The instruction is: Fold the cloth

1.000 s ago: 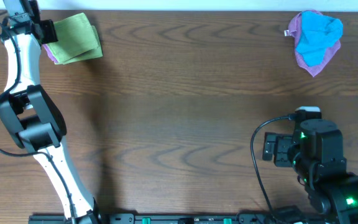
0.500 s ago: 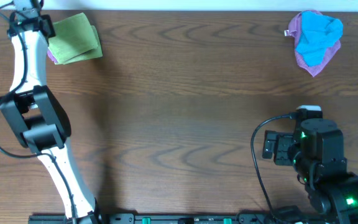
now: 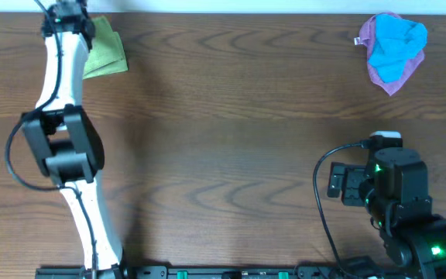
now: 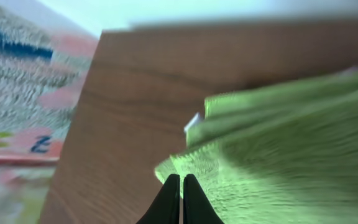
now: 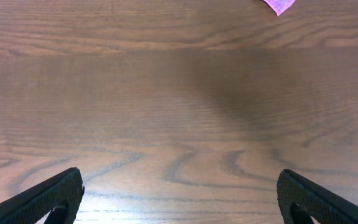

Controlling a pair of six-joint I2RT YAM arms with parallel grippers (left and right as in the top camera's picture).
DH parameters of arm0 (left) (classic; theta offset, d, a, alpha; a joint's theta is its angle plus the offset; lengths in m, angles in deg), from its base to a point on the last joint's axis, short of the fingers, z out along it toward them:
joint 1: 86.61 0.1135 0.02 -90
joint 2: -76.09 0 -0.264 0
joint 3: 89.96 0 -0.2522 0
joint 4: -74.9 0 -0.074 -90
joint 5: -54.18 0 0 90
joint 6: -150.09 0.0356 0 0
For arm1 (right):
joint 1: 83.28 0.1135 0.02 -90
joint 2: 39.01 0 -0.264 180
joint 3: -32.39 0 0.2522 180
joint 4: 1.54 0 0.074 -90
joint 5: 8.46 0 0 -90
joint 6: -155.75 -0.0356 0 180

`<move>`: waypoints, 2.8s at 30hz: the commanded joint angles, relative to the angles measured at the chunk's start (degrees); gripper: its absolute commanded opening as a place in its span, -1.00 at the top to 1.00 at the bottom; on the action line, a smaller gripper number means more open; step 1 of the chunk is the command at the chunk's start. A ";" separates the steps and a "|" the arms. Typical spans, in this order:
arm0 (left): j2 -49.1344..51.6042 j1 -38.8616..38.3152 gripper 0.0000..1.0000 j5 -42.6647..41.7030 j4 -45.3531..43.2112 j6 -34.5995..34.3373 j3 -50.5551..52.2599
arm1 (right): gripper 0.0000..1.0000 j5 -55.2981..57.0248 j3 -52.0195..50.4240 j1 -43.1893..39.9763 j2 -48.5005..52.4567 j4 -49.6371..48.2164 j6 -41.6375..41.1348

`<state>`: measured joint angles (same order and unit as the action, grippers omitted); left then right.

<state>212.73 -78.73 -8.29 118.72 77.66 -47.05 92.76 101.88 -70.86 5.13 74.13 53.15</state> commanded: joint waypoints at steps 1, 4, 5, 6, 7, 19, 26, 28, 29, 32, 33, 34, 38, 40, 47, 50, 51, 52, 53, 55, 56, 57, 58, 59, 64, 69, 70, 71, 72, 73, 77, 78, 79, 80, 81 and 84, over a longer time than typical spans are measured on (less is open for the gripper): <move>2.73 -0.04 0.88 5.46 -0.15 3.19 -0.15 | -0.99 1.42 -0.02 -0.52 0.13 0.00 -0.17; 4.28 -0.35 0.88 5.46 -0.76 3.17 -0.17 | -0.99 1.95 -0.02 -0.52 0.13 0.00 -0.20; 4.74 -0.35 0.88 5.44 -1.03 2.99 -0.15 | -0.98 1.92 -0.02 -0.52 0.13 0.02 -0.20; 5.49 -0.35 0.88 5.27 -1.31 2.99 -0.15 | -0.99 1.92 -0.02 -0.52 0.13 0.02 -0.22; 6.21 -0.33 0.88 5.03 -1.64 3.04 -0.15 | -0.98 1.92 -0.02 -0.52 0.13 0.04 -0.22; 15.85 0.02 0.88 1.75 -11.85 6.88 -0.15 | -0.99 2.10 -0.02 -0.52 0.35 0.31 -3.96; 16.28 -0.11 0.88 5.29 -16.72 7.10 -0.17 | -0.98 2.08 -0.02 -0.52 2.82 0.44 -5.38; 15.41 -0.55 0.88 7.21 -16.98 7.08 -0.17 | -0.99 2.05 -0.02 -0.52 3.67 0.44 -5.40; 14.51 -0.90 0.88 7.48 -16.57 7.04 -0.17 | -0.99 2.08 -0.02 -0.52 4.04 0.44 -5.38; 10.97 -2.23 0.88 7.43 -13.73 4.98 -0.17 | -0.98 2.10 -0.02 -0.52 4.94 0.17 -5.33; 9.97 -2.62 0.88 7.43 -12.81 4.15 -0.17 | -0.99 2.10 -0.02 -0.52 5.05 0.02 -5.33; 9.09 -2.99 0.88 7.41 -11.89 3.78 -0.17 | -0.99 2.12 -0.02 -0.52 5.05 -0.04 -5.31; 5.22 -5.16 0.88 7.43 -7.10 3.13 -0.17 | -0.98 2.32 -0.02 -0.52 5.05 -0.48 -4.04; 2.73 -6.54 0.88 7.45 -5.84 2.16 -0.17 | -0.98 2.32 -0.02 -0.52 5.05 -0.81 -3.13; -6.36 -9.25 0.88 13.07 -3.74 -0.07 -0.17 | -0.98 3.06 -0.02 -0.52 5.05 -0.83 -1.44; -9.44 -9.40 0.88 13.53 -0.46 -1.79 -0.17 | -0.98 4.00 -0.02 -0.52 5.05 -0.87 -0.55; -10.34 -9.35 0.88 13.53 0.79 -3.13 -0.17 | -0.99 4.00 -0.02 -0.52 5.05 -0.87 0.17; -11.04 -9.20 0.88 13.49 2.19 -4.31 -0.17 | -0.98 4.00 -0.02 -0.52 5.05 -0.90 0.79; -11.52 -8.83 0.88 13.42 4.22 -5.64 -0.17 | -0.98 4.00 -0.02 -0.52 5.05 -0.87 1.03; -11.47 -8.09 0.88 13.27 8.61 -8.68 -0.15 | -0.99 4.00 -0.02 -0.52 5.03 -0.85 1.11; -11.30 -7.52 0.88 12.39 10.91 -10.84 -0.15 | -0.99 4.00 -0.02 -0.52 5.01 -0.83 1.11; -11.30 -7.02 0.88 10.56 12.83 -12.76 -0.15 | -0.99 4.00 -0.02 -0.52 4.98 -0.85 1.14; -11.30 -6.29 0.88 7.32 14.51 -14.58 -0.15 | -0.98 3.98 -0.02 -0.52 4.98 -0.87 1.64; -11.30 -5.33 0.88 3.61 15.65 -16.44 -0.15 | -0.98 4.00 -0.02 -0.52 4.98 -0.90 2.34; -11.28 -0.31 0.32 -10.60 13.70 -19.52 2.51 | -0.99 3.96 -0.02 -0.52 4.98 -1.16 2.40; -11.28 4.42 0.13 -23.71 6.75 -20.61 8.74 | -0.98 3.56 -0.02 -0.52 4.98 -2.27 2.38; -11.28 5.42 0.11 -26.77 5.07 -21.94 10.25 | -0.98 3.54 -0.02 -0.52 4.98 -2.60 2.38; -11.28 6.34 0.08 -29.68 3.48 -23.19 11.58 | -0.99 3.48 -0.02 -0.52 4.98 -2.86 2.38; -11.21 7.02 0.05 -32.24 1.77 -24.17 12.74 | -0.98 3.37 -0.02 -0.52 5.01 -3.26 2.38; -11.08 7.82 -0.01 -35.43 -1.05 -24.98 14.21 | -0.99 3.34 -0.02 -0.52 5.01 -3.58 2.38; -9.40 9.62 -0.02 -41.90 -9.49 -26.95 16.02 | -0.98 2.38 -0.02 -0.52 5.01 -4.94 2.38; -8.52 9.86 -0.01 -43.12 -11.45 -27.06 16.02 | -0.99 1.86 -0.02 -0.52 4.98 -5.29 2.36; -7.50 10.12 -0.01 -44.39 -13.55 -28.50 16.00 | -0.98 1.81 -0.02 -0.52 5.01 -5.68 2.36; -6.58 10.23 -0.01 -45.92 -14.69 -30.05 15.98 | -0.98 1.81 -0.02 -0.52 4.98 -5.92 2.36; -5.86 10.40 0.01 -47.36 -15.34 -31.21 15.98 | -0.98 1.84 0.00 -0.52 4.98 -6.03 1.95; -3.85 10.47 0.02 -50.03 -16.48 -33.27 15.98 | -0.98 1.79 0.00 -0.52 4.98 -6.01 0.81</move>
<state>206.30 -68.50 -53.78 102.53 47.38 -31.05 94.81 101.88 -70.86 10.25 68.21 54.65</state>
